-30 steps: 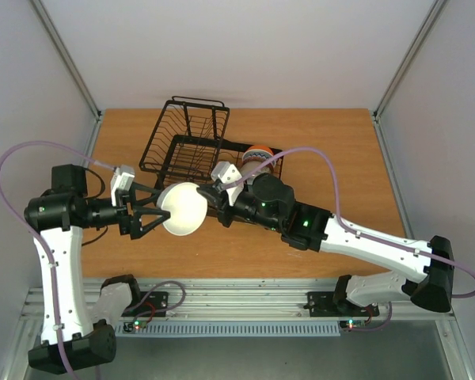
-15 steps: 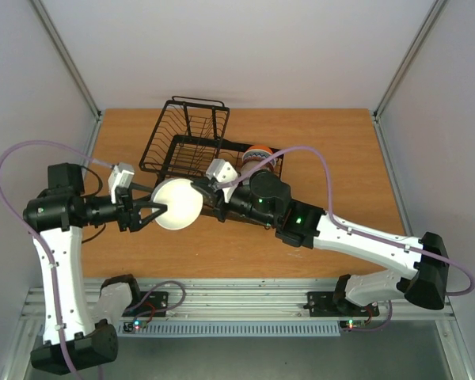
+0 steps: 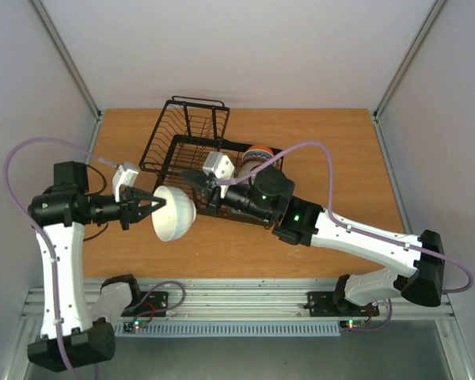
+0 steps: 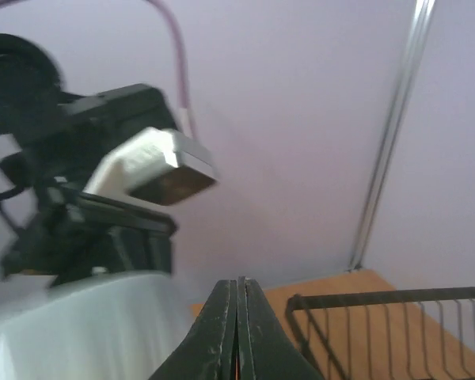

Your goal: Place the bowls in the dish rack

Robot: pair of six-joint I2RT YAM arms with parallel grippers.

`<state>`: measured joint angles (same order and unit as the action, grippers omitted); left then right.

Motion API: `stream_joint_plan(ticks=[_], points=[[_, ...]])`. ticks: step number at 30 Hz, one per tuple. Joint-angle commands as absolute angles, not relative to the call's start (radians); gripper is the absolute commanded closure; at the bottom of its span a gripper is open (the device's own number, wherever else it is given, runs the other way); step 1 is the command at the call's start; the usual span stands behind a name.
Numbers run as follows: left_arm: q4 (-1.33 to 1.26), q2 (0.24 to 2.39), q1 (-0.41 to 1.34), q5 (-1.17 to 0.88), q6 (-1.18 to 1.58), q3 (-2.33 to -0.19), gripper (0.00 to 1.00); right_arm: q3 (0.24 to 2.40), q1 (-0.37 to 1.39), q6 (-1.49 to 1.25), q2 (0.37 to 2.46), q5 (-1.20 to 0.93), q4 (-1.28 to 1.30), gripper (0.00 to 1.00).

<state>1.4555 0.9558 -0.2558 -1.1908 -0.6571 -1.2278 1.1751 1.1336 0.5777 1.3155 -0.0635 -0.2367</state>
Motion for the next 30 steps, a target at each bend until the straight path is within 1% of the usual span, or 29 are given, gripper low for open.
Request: stream_joint_plan(ticks=[1,13,17,18,19,20,21,22,23,25,27,30], points=[[1.501,0.908,-0.23,-1.373,-0.679,-1.243,0.99,1.192,1.105,0.576,1.358,-0.046,-0.264,0.99],[1.469,0.891,-0.23,-1.365,-0.649,-1.235,0.99,1.186,1.101,0.574,1.374,-0.037,-0.263,0.99],[1.436,0.879,-0.23,-1.344,-0.618,-1.229,1.0,1.195,1.101,0.573,1.364,0.046,-0.194,0.99],[1.421,0.868,-0.23,-1.331,-0.617,-1.221,0.99,1.202,1.1,0.568,1.357,0.077,-0.16,0.96],[1.37,0.853,-0.23,-1.322,-0.602,-1.199,0.99,1.204,1.098,0.559,1.348,0.116,-0.124,0.91],[1.311,0.834,-0.23,-1.308,-0.566,-1.171,1.0,1.207,1.093,0.538,1.336,0.156,-0.087,0.79],[1.242,0.819,-0.23,-1.294,-0.494,-1.149,1.0,1.214,1.084,0.512,1.324,0.183,-0.042,0.71],[1.212,0.807,-0.23,-1.277,-0.463,-1.138,0.99,1.223,1.072,0.474,1.31,0.2,0.012,0.65],[1.192,0.798,-0.23,-1.266,-0.448,-1.127,1.0,1.232,1.061,0.434,1.297,0.214,0.087,0.62],[1.138,0.794,-0.23,-1.244,-0.421,-1.107,1.0,1.233,1.041,0.369,1.257,0.22,0.162,0.59],[1.118,0.812,-0.229,-1.226,-0.421,-1.097,0.99,1.219,1.037,0.331,1.22,0.222,0.197,0.56],[1.121,0.866,-0.23,-1.223,-0.458,-1.094,0.99,1.203,1.033,0.271,1.165,0.214,0.25,0.47]])
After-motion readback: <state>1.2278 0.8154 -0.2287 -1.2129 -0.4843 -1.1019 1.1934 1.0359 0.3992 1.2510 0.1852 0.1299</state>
